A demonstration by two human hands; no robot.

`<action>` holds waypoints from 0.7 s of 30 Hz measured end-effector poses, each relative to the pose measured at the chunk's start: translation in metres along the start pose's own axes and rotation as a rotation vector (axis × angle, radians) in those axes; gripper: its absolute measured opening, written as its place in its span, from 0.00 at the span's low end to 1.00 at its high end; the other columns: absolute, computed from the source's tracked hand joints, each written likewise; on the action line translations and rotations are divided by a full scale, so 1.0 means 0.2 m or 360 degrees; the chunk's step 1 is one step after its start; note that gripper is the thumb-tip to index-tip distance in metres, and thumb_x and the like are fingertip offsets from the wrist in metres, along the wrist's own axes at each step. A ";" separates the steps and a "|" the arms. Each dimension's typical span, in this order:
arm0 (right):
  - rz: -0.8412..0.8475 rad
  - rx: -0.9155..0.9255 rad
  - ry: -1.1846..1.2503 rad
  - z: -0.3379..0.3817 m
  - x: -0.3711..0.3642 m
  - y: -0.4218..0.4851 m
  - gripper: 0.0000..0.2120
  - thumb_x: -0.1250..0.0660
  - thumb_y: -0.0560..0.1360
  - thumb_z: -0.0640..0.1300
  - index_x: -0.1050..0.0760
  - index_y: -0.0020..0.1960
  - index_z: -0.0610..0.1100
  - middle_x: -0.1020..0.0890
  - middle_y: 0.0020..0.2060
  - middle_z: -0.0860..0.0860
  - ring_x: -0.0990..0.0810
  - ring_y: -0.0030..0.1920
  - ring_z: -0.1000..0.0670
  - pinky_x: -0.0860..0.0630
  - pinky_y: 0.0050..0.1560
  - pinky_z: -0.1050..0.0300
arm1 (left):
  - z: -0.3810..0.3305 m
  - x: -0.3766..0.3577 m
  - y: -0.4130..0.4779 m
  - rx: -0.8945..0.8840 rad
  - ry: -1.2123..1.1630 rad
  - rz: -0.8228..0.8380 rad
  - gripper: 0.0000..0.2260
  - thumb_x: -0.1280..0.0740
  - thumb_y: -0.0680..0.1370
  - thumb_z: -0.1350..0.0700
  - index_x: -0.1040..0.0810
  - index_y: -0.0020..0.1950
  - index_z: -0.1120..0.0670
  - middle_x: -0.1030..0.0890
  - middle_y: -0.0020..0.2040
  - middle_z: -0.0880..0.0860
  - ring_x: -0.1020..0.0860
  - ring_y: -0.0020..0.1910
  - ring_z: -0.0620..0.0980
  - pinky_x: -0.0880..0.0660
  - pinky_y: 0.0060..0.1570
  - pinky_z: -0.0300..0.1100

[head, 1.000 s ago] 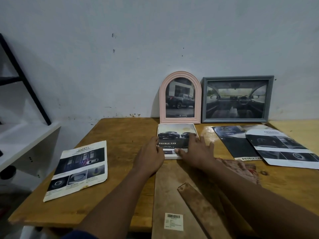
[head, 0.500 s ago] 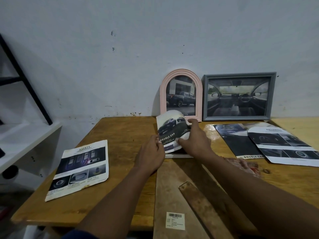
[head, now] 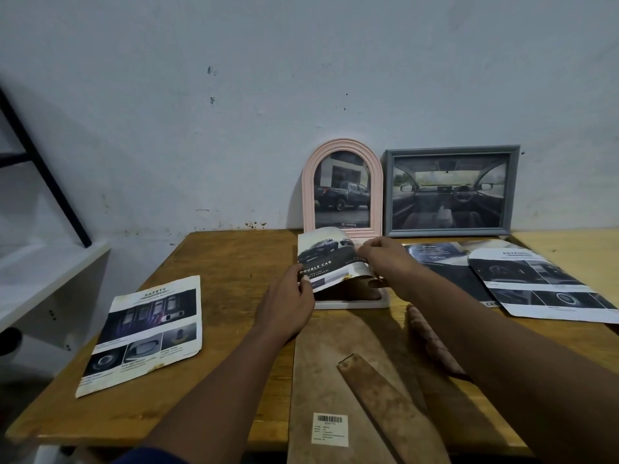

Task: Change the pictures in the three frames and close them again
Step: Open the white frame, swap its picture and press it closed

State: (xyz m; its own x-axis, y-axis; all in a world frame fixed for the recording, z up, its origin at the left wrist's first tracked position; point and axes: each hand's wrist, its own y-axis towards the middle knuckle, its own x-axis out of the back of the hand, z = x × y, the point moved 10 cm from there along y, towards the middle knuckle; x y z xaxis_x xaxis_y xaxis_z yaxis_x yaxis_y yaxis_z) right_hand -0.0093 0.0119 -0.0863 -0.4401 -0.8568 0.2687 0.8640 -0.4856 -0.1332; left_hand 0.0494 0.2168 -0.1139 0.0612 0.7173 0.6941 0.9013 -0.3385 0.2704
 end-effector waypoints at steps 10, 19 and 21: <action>-0.0219 0.0220 0.0133 0.04 0.20 0.01 0.19 0.27 0.74 0.33 0.28 0.61 0.44 0.20 0.51 0.46 0.20 0.52 0.46 0.20 0.51 0.52 | -0.12 0.01 -0.01 -0.0127 0.0047 -0.0049 0.16 0.42 0.85 0.50 0.29 0.73 0.48 0.21 0.63 0.50 0.24 0.55 0.47 0.21 0.53 0.50; -0.0534 0.0256 -0.0196 -0.01 0.89 -0.02 0.22 0.26 0.73 0.36 0.29 0.65 0.44 0.22 0.56 0.48 0.21 0.55 0.48 0.22 0.50 0.53 | -0.40 -0.29 0.03 -0.0244 0.0115 0.0173 0.21 0.39 0.84 0.47 0.33 0.77 0.47 0.28 0.75 0.49 0.29 0.72 0.52 0.28 0.68 0.52; -0.0630 0.0173 -0.0290 -0.11 1.04 -0.03 0.23 0.26 0.73 0.36 0.29 0.65 0.44 0.21 0.57 0.46 0.21 0.52 0.47 0.21 0.45 0.54 | -0.42 -0.35 0.03 -0.0240 0.0159 0.0232 0.22 0.39 0.83 0.47 0.33 0.77 0.47 0.28 0.75 0.50 0.29 0.72 0.52 0.29 0.69 0.54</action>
State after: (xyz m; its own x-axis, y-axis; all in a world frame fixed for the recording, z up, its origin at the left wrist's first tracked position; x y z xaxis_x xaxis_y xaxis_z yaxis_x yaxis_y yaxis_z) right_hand -0.1108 -0.1682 -0.0500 -0.7000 -0.5596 0.4437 0.6628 -0.7404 0.1119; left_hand 0.0139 0.1131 -0.1043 0.1365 0.5931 0.7935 0.8113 -0.5266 0.2540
